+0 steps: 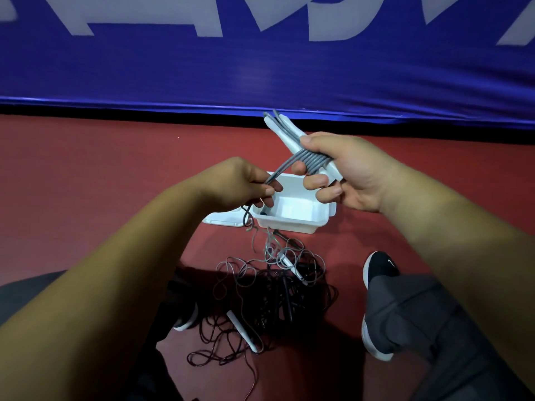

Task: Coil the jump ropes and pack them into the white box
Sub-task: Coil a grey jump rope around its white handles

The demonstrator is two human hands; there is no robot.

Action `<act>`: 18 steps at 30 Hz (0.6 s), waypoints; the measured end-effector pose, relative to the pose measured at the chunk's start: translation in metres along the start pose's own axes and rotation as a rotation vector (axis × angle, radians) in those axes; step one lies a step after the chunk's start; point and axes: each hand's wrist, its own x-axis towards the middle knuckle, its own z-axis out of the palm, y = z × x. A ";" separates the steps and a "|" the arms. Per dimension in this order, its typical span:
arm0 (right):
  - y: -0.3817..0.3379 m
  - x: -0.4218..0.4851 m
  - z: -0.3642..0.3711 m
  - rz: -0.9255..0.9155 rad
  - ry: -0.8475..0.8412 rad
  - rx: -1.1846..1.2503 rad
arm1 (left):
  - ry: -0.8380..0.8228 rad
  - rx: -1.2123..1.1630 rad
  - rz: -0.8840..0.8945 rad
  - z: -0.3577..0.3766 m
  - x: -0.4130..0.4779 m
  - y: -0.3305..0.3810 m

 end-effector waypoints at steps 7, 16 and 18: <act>0.003 -0.002 0.008 0.002 0.004 -0.090 | -0.027 -0.028 0.014 0.006 0.002 -0.002; 0.009 -0.002 0.015 -0.015 -0.029 -0.169 | -0.074 -0.020 -0.037 0.003 -0.001 -0.005; 0.010 -0.001 0.014 -0.018 -0.038 -0.164 | -0.067 -0.042 -0.055 0.002 -0.002 -0.005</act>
